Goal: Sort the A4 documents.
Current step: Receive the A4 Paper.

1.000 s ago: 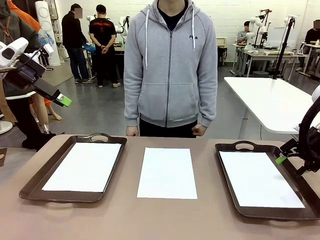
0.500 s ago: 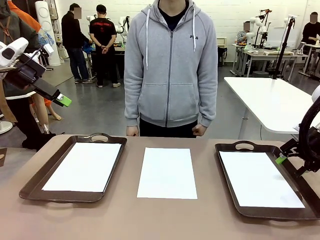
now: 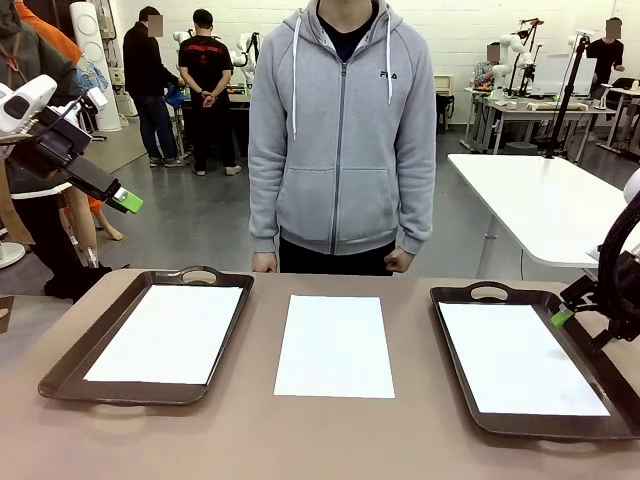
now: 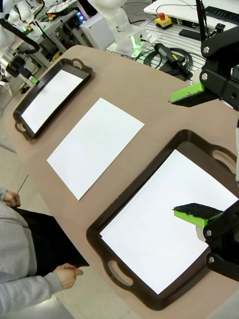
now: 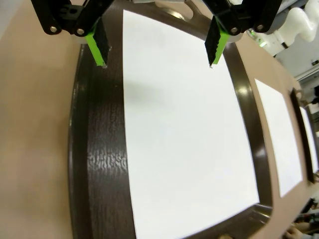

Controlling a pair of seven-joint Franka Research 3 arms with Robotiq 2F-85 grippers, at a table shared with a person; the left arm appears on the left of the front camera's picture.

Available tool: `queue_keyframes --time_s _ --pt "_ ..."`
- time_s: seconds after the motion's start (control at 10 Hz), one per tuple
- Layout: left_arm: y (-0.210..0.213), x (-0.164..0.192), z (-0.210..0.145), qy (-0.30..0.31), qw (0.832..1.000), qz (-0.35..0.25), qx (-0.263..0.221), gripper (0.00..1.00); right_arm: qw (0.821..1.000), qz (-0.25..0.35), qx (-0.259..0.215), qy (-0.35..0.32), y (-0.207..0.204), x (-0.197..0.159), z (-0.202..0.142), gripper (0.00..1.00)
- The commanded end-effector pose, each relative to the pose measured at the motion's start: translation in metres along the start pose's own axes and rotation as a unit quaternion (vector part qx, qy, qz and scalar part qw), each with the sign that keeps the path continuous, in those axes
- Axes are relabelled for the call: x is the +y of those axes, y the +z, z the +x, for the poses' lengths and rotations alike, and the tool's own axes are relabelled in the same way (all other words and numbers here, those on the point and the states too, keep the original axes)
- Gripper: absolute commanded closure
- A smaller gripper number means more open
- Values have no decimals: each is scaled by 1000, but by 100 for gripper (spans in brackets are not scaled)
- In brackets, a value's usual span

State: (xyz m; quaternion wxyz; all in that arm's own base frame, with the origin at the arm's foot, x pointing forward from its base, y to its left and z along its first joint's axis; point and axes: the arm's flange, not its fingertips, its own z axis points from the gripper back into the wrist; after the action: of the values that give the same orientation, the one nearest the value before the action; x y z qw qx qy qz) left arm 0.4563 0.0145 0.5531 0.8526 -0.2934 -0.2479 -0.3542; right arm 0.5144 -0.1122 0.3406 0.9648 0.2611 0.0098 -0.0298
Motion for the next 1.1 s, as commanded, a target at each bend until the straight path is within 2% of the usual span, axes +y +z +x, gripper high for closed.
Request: queue_keyframes --time_s 0.0,0.2,0.4,0.7,0.9,1.0 --pt "1 -1 -1 -5 1000 0 -1 0 991 -37 -77 99 47 42 -26 0" --pt "1 -1 -1 -5 1000 0 -1 0 968 -16 -127 218 96 75 -49 0" --pt "1 -1 -1 -5 1000 0 -1 0 929 -18 -165 330 122 98 -65 0" --pt "1 -1 -1 -5 1000 0 -1 0 878 -23 -225 421 160 124 -77 0" --pt "1 -1 -1 -5 1000 0 -1 0 844 -7 -240 479 173 133 -78 0" --pt "1 -1 -1 -5 1000 0 -1 0 848 5 -225 480 172 135 -74 0"
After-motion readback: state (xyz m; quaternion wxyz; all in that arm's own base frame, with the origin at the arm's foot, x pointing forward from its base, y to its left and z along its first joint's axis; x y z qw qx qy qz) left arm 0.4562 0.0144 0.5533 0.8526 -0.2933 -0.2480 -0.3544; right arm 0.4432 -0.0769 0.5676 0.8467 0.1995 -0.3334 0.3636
